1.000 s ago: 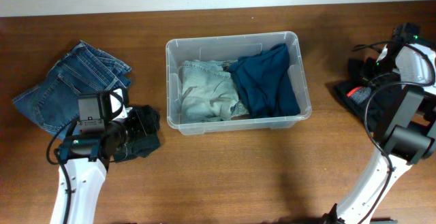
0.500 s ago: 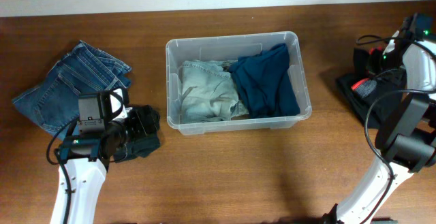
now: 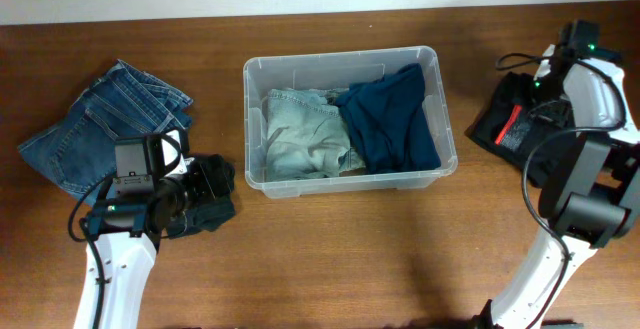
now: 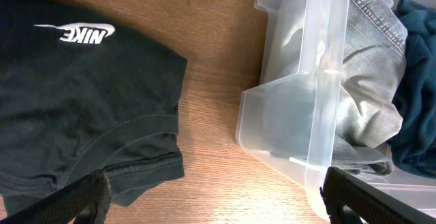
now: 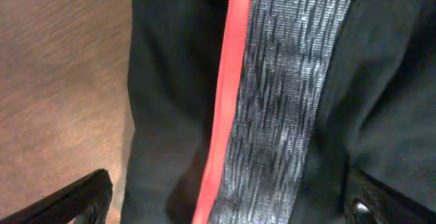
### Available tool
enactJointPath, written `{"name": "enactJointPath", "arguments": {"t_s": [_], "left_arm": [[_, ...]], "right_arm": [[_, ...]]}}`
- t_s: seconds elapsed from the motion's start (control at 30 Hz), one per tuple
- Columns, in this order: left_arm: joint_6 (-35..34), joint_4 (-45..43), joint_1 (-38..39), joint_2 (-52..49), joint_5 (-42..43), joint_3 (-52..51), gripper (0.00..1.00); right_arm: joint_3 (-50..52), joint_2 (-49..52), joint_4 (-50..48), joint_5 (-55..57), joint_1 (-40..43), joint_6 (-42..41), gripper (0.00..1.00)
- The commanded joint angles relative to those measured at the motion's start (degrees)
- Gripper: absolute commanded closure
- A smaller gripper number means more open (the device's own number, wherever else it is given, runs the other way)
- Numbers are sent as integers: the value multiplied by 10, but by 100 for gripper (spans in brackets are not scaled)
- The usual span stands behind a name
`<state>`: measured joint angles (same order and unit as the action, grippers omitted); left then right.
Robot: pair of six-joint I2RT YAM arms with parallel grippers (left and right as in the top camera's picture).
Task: Pack container
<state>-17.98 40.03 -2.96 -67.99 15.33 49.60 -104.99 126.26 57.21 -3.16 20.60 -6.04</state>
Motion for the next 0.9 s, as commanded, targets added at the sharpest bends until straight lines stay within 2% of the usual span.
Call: {"name": "enactJointPath", "arguments": {"t_s": [0.0, 0.1, 0.37, 0.53, 0.87], "left_arm": [[9, -1, 2, 1, -4, 2, 1], [9, -1, 2, 1, -4, 2, 0], [9, -1, 2, 1, -4, 2, 0], [9, -1, 2, 1, -4, 2, 0], [9, -1, 2, 1, -4, 2, 1]], "right_arm": [[-42, -40, 26, 92, 12, -23, 1], [-48, -47, 45, 109, 33, -64, 1], [-39, -35, 56, 62, 70, -62, 2], [-9, -20, 30, 10, 71, 3, 2], [60, 9, -28, -1, 76, 3, 2]]}}
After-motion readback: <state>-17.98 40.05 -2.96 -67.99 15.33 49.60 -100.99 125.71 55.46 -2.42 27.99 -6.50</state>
